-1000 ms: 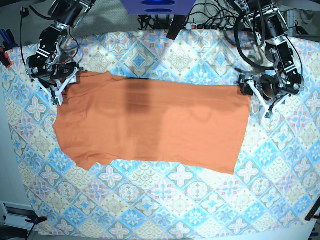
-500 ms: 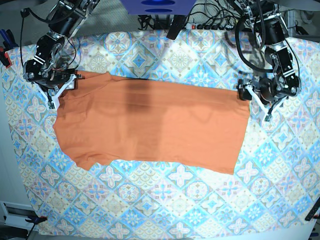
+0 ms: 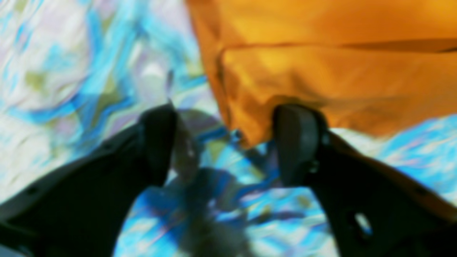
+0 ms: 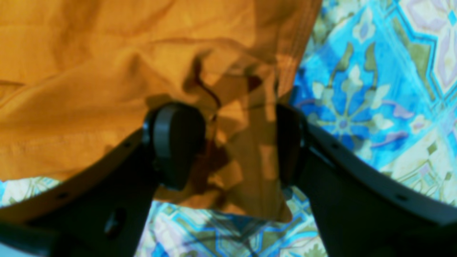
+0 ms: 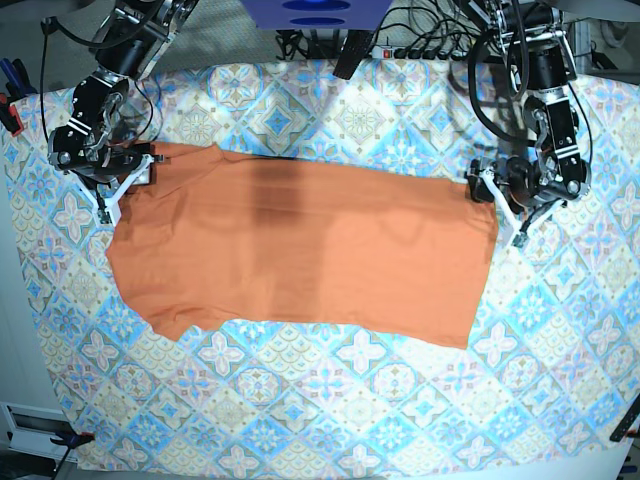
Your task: Fold the T-shirt properly
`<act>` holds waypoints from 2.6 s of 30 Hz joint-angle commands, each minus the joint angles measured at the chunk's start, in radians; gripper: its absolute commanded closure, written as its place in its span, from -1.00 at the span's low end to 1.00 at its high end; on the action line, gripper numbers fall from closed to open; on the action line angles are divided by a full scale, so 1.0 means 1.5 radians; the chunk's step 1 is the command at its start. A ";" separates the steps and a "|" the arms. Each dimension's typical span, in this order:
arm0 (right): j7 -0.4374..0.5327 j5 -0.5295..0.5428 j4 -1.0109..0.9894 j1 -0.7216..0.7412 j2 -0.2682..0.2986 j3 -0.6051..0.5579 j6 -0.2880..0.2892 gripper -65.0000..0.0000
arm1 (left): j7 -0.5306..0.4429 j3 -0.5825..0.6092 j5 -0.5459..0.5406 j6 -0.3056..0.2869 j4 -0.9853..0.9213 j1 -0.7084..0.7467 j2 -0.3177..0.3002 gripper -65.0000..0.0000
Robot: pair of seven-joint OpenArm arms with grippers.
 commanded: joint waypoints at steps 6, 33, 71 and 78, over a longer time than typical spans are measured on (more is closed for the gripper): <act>-0.030 -0.004 -0.012 -0.004 -0.010 -0.013 0.008 0.20 | 0.023 0.030 -0.044 -0.020 -0.003 0.005 0.011 -0.02; -0.097 -0.007 -0.007 -0.046 -0.010 -0.013 0.008 0.86 | 0.015 0.114 -0.045 -0.020 -0.001 0.070 0.010 0.93; -0.130 -0.007 0.216 -0.224 -0.010 0.042 0.007 0.89 | -0.054 0.047 -0.047 -0.020 0.168 0.297 -0.008 0.93; -0.130 -0.007 0.216 -0.219 0.000 0.043 0.007 0.89 | -0.054 0.047 -0.047 -0.020 0.168 0.300 -0.008 0.93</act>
